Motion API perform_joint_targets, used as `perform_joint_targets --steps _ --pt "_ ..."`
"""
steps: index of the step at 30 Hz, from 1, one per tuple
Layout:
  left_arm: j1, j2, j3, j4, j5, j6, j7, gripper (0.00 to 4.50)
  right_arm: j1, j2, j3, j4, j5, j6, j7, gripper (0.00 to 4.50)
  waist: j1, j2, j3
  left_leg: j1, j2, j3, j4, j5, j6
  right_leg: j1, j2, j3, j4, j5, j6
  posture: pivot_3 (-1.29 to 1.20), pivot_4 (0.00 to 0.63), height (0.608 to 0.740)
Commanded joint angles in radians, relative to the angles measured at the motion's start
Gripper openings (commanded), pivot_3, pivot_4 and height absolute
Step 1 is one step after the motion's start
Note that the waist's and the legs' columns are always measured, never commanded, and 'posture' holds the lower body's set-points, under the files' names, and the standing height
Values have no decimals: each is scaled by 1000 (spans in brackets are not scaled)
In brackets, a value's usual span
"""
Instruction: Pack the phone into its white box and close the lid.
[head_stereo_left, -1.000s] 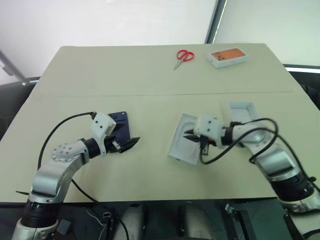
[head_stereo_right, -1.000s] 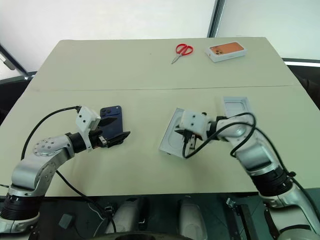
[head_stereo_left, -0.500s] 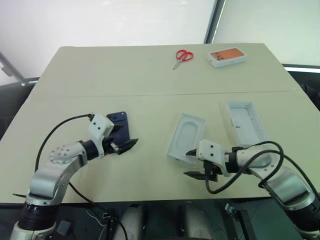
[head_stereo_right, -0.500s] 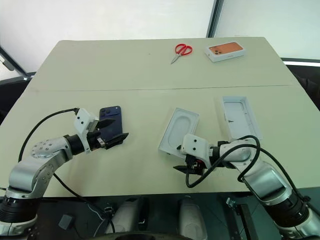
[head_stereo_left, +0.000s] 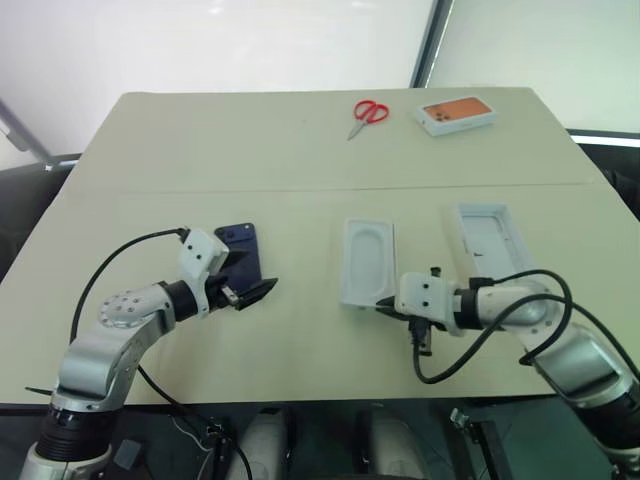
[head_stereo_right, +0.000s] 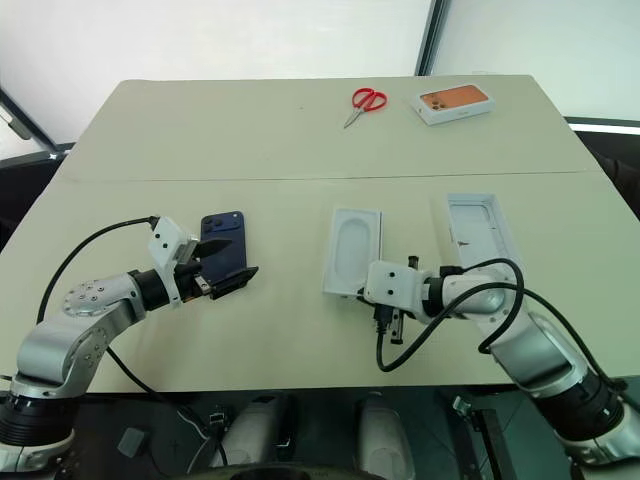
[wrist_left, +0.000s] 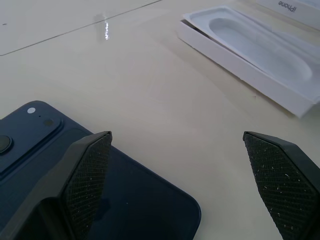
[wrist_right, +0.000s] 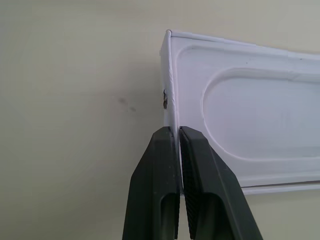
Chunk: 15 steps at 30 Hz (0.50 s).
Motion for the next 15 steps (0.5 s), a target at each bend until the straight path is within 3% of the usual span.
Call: perform_joint_targets --steps 1,9,15 --pt "-17 11 6 -21 -5 -5 -3 4413 -30 -35 -29 26 24 -83 83 21 0 0 0 0 0 0 0 0 0 0 0 0 0 0 0 0 150 697" --pt "-13 9 11 -23 -1 -8 3 4413 -77 -17 12 145 -19 -292 175 21 -1 0 0 0 0 0 0 0 0 0 0 0 0 0 0 0 150 697" --pt "-3 11 19 -31 -4 -4 9 4413 -90 29 18 187 -22 -302 175 21 -1 0 0 0 0 0 0 0 0 0 0 0 0 0 0 0 150 697"
